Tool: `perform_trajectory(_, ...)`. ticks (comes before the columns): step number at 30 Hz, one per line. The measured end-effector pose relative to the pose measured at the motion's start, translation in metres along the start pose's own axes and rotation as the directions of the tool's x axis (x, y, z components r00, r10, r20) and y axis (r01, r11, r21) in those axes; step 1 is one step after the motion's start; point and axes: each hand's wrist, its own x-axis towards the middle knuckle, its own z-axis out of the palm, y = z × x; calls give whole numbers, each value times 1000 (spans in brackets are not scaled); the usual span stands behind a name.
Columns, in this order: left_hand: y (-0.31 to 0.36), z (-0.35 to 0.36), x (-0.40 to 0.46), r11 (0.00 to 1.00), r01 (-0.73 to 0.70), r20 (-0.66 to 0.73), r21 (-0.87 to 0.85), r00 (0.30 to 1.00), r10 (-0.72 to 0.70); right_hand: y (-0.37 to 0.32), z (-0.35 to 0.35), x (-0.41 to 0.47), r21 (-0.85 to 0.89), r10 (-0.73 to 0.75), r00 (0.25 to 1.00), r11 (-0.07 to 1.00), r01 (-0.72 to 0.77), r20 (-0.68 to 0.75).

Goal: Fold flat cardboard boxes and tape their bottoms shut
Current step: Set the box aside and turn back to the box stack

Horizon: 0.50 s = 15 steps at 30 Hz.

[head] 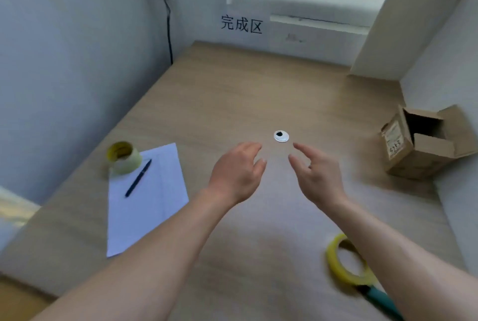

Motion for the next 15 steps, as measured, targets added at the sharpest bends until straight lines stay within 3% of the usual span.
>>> perform_trajectory(3, -59, -57, -73, 987, 78, -86, 143, 994, -66, -70, 48, -35, -144, -248, 962, 954, 263, 113)
perform_trajectory(7, -118, -117, -175, 910, 281, -209, 305, 952, -224, -150, 107, -88, -140, -458, 854, 855, 499, 246)
perform_trajectory(11, -145, -157, -274, 778, 491, -324, 391, 865, -383, -215, 149, -146, -69, -665, 644, 673, 736, 377)
perform_trajectory(15, -144, -169, -378, 647, 676, -449, 353, 729, -516, -256, 173, -215, 45, -776, 437, 510, 859, 455)
